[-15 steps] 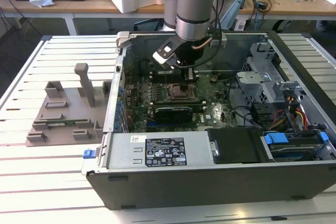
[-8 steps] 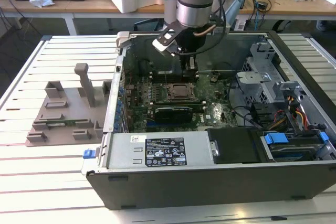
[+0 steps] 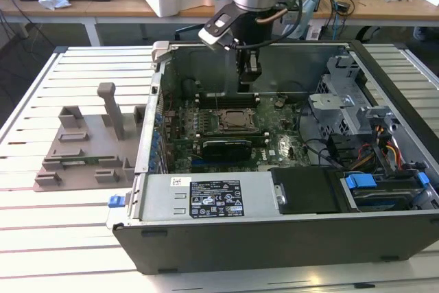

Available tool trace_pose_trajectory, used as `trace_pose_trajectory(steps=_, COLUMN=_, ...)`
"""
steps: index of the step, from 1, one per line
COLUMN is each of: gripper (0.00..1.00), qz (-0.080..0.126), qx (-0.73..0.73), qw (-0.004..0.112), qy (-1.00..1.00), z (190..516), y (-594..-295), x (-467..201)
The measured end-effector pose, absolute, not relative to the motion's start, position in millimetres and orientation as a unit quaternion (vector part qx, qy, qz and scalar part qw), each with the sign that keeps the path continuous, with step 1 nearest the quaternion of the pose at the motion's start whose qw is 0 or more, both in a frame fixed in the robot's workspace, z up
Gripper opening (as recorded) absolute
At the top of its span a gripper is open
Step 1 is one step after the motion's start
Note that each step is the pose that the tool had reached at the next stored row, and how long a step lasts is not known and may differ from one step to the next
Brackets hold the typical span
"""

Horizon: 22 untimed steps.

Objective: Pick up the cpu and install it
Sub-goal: 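Close the cpu cover, then install the first cpu locking lever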

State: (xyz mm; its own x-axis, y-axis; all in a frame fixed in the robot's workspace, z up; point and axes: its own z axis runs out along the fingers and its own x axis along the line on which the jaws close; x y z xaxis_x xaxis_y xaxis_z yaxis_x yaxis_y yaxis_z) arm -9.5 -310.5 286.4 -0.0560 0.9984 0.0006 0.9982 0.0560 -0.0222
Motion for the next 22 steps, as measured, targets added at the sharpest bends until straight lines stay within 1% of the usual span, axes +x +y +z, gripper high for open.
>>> trace_pose_trajectory(steps=12, gripper=0.11, qz=0.008, qx=-0.673, qw=0.008, qy=-0.739, z=286.9, y=-310.6, x=-9.5)
trace_pose_trajectory(steps=17, gripper=0.11, qz=0.009, qx=-0.581, qw=0.007, qy=-0.814, z=286.8, y=-310.5, x=-9.5)
trace_pose_trajectory(steps=22, gripper=0.11, qz=0.009, qx=-0.534, qw=0.006, qy=-0.845, z=286.8, y=-310.6, x=-9.5)
